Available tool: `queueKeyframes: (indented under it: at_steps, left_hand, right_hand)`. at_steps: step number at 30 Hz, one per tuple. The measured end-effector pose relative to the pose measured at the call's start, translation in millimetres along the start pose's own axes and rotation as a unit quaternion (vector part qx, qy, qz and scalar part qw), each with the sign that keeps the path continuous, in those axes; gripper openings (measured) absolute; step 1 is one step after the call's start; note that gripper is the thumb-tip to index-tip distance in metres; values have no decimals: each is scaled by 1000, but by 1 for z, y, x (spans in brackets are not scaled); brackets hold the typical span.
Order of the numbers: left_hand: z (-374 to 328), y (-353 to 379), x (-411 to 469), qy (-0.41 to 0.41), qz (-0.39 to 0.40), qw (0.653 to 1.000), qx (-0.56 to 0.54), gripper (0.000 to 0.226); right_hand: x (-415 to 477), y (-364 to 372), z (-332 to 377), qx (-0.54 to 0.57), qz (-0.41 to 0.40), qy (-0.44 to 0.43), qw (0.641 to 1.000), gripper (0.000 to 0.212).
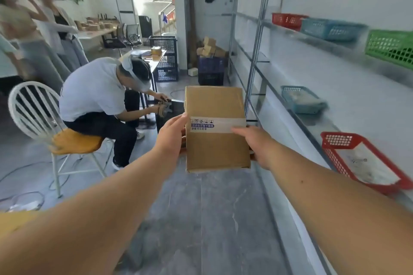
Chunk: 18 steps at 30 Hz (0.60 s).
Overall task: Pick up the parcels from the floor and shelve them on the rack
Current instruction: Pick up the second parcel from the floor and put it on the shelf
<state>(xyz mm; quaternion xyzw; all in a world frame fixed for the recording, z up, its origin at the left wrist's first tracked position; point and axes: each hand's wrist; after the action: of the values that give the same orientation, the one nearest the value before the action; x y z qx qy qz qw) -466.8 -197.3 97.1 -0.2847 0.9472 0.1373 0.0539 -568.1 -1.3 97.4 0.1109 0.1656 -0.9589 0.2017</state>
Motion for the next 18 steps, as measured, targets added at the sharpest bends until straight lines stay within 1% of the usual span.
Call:
queueKeyframes:
  at_steps: [2,5,9,15,18]
  left_hand:
    - [-41,9,-6,19,17,1000,5,33]
    - [-112,28,-25,60,47,997,-2,44]
    - [-194,54,-53,111,80,991,-13,43]
    - [-280,75,-104,179,112,978,-6,41]
    - [-315,83,-126,210,115,971,-9,45]
  right_hand:
    - [-9,-13,36,14,-9,-33,999,9]
    - [-33,-37,101,31,-27,-85,996,12]
    - [-68,-66,175,35,-44,-140,989,16]
    - [-118,-100,253,38,-70,-206,975,34]
    - [-142,-117,282,39,-65,-247,966,32]
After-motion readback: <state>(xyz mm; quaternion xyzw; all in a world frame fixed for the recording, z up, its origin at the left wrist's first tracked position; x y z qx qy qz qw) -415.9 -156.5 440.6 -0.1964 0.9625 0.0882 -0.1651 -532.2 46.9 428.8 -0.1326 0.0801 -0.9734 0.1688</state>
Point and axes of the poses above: each hand's wrist, its own x-axis towards the middle knuckle, its own y-axis out of the palm, z = x × y, and after that the axes turned 9 degrees about -x, right-handed
